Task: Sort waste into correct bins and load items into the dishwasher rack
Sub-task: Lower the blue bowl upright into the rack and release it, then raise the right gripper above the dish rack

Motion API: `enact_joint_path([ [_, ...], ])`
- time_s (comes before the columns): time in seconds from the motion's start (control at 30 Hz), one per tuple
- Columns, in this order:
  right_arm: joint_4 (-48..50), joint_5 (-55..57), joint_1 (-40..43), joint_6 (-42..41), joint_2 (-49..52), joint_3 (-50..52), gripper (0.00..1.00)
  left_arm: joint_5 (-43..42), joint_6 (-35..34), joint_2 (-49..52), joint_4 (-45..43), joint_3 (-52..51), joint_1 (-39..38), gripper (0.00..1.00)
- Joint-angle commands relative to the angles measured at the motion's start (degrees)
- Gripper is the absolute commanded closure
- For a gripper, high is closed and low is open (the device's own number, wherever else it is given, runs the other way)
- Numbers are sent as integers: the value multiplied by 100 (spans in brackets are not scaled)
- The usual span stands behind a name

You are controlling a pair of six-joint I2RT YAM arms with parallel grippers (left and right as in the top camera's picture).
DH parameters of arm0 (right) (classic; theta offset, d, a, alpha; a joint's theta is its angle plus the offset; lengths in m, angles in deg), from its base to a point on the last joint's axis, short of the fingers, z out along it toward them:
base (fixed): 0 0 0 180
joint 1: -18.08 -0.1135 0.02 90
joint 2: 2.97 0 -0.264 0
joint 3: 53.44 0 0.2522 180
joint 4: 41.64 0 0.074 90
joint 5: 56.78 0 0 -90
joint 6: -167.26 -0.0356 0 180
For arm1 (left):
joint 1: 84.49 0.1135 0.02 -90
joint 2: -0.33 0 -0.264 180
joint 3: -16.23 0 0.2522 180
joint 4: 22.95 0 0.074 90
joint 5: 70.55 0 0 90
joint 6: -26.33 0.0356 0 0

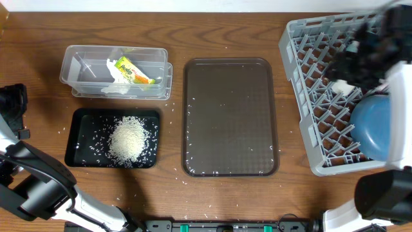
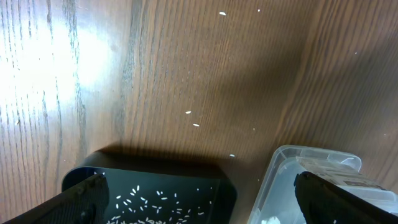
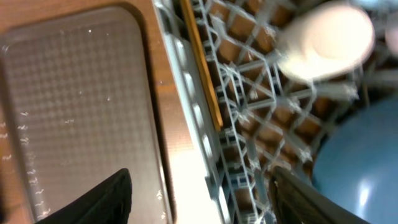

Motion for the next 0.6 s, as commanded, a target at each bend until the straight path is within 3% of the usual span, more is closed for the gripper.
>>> enact_joint_path([
  [0.0, 319, 1001, -461, -179, 116, 225, 29, 31, -9, 20, 37, 20, 17, 2],
  [0.23, 1327, 1373, -793, 439, 485, 892, 24, 31, -9, 20, 37, 20, 17, 2],
  [0.57, 1698, 721, -791, 1045, 1174, 1040, 35, 31, -9, 20, 37, 20, 17, 2],
])
